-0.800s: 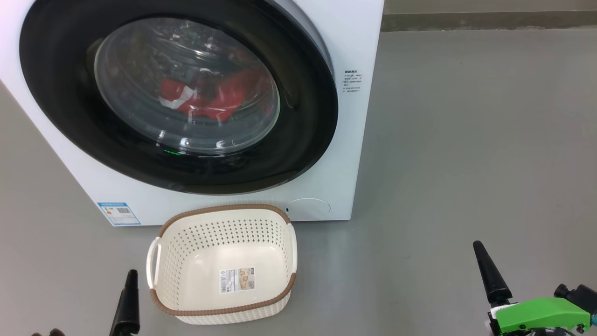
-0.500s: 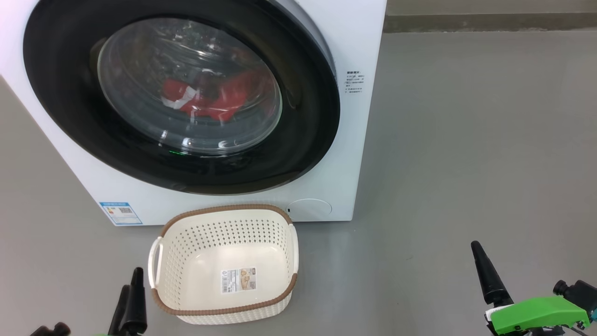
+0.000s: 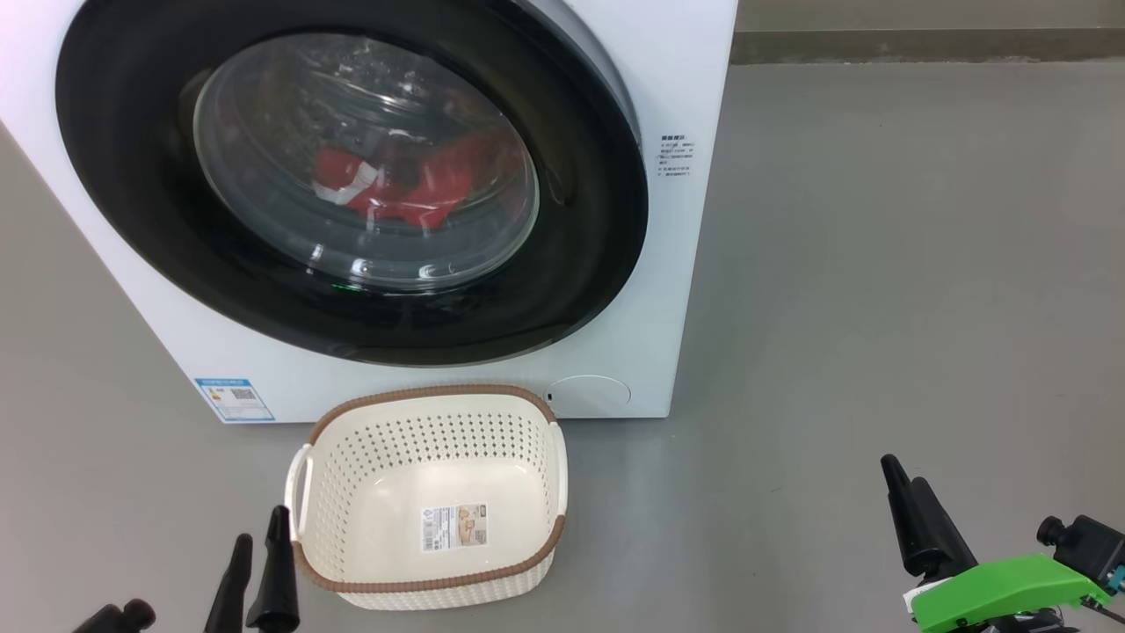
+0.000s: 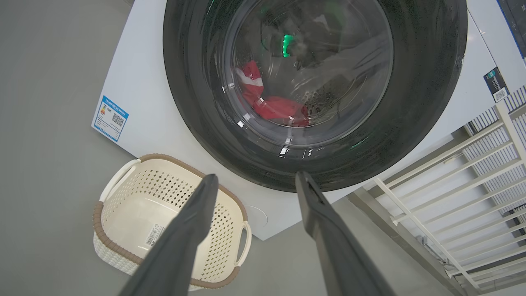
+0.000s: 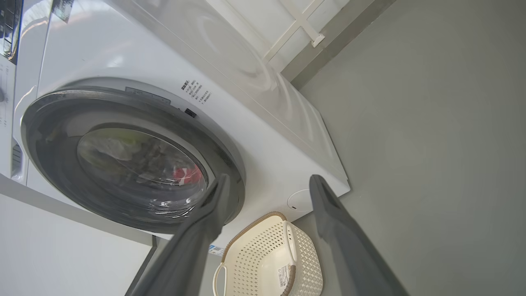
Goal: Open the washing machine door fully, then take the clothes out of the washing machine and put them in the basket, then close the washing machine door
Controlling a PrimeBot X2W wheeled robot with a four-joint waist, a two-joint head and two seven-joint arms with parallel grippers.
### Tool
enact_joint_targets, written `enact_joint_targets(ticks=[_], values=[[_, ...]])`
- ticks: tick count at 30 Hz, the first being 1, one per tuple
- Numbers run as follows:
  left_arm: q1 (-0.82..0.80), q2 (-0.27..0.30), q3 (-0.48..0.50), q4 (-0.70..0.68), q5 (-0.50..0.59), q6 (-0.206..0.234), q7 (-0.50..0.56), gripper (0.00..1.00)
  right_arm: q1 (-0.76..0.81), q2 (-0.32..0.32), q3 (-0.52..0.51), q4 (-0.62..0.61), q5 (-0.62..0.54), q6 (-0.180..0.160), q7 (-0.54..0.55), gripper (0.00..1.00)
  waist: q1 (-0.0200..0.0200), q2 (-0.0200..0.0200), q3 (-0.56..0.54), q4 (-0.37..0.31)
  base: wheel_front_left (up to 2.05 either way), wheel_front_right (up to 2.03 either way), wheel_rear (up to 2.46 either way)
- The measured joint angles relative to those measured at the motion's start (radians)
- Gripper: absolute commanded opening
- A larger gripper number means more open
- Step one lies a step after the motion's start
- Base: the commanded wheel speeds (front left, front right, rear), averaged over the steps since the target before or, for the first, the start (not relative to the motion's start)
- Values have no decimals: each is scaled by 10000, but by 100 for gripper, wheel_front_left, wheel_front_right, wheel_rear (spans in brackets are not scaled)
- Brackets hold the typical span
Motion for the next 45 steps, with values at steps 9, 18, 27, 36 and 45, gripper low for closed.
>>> enact_joint_targets(ticks=[9,18,27,36,45], values=[[4,40,-171,-155,1137,52,-268,100,12,-123,94,-73,-943,0,-265,100,0,0,-13,23,0,0,0],[56,59,-251,-267,2188,56,-529,100,202,-259,272,-138,-1929,0,-514,100,0,0,-43,27,0,0,0],[221,94,-380,-422,3294,58,-782,100,234,-341,301,-215,-2769,0,-790,100,0,0,-62,58,0,0,0],[229,138,-479,-552,4297,58,-986,100,307,-458,343,-295,-3622,0,-1016,100,0,0,-64,86,0,0,0],[246,146,-568,-658,5333,58,-1260,100,384,-583,380,-412,-4487,0,-1239,100,0,0,-56,118,0,0,0]])
